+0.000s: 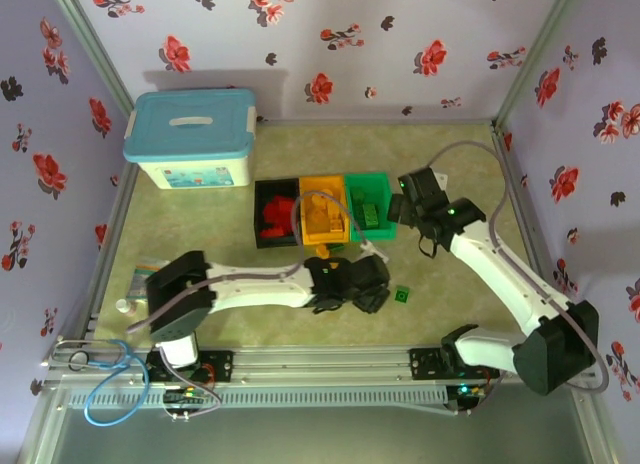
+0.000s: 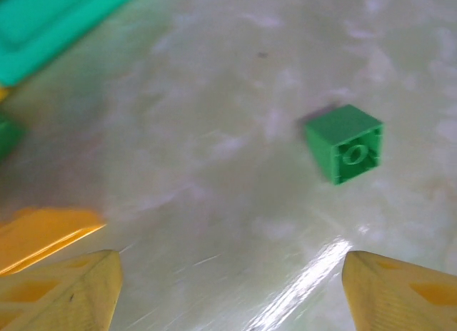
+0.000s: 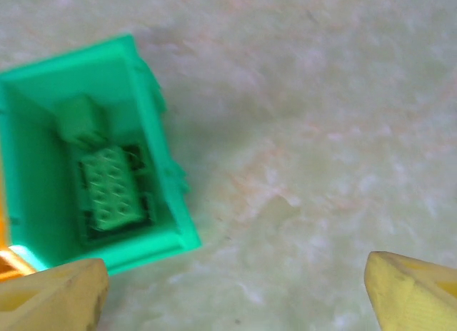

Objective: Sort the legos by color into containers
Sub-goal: Pick up the lego from the bottom-right of the table.

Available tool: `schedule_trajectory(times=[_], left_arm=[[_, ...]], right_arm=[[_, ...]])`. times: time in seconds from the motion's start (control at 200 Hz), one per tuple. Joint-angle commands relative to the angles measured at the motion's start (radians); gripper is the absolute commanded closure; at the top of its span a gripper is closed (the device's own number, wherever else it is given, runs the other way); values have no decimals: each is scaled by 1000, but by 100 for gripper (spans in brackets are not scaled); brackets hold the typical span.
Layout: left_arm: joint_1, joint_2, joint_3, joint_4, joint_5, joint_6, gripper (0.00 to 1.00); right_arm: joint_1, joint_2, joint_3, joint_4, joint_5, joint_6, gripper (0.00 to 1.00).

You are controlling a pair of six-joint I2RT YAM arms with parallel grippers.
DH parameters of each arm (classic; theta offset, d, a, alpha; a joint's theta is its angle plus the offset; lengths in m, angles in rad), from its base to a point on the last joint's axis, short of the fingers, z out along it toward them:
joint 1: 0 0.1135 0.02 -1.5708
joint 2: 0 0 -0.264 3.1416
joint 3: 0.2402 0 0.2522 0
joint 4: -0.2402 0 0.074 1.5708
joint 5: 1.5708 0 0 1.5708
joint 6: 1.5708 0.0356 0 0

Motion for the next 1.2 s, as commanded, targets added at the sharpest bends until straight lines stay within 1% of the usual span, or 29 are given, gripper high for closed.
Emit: schedule_trajectory(times=[0.0,0.11,0.255,0.4,0.465,0.49,0.62,0.74,0.88,0.955,1.005,1.12,1.195], left_arm=[[-12,109,124,-39,92,40,18],[-12,202,226,-81,123,32,18],[-11,274,297,-91,168,11,18],[-12,340,353,-119,169,-13,19],[-9,362,374,-134,159,-31,21],[-7,370,381,-140,156,-37,22],[-2,399,416,-156,152,-47,26],[8,424,449,-167,151,-43,33],[27,432,462,-176,151,-51,54],[40,425,462,-190,151,-52,62],[50,415,459,-199,150,-47,65],[80,368,445,-208,128,-18,67],[124,322,448,-227,98,10,67]], right_arm=[[-38,-77,-81,3,-8,44,7],[-60,-143,-125,-10,-11,49,7],[-89,-205,-162,-13,-11,52,7],[-114,-221,-170,-5,-19,51,7],[-119,-221,-175,1,-19,51,7],[-121,-222,-177,2,-49,49,7],[-125,-223,-190,16,-60,52,7],[-127,-225,-200,24,-65,55,7],[-130,-237,-204,18,-63,51,7],[-137,-250,-206,14,-57,45,7],[-144,-261,-209,12,-58,40,7],[-156,-277,-214,10,-63,40,7],[-161,-288,-217,10,-63,41,7]])
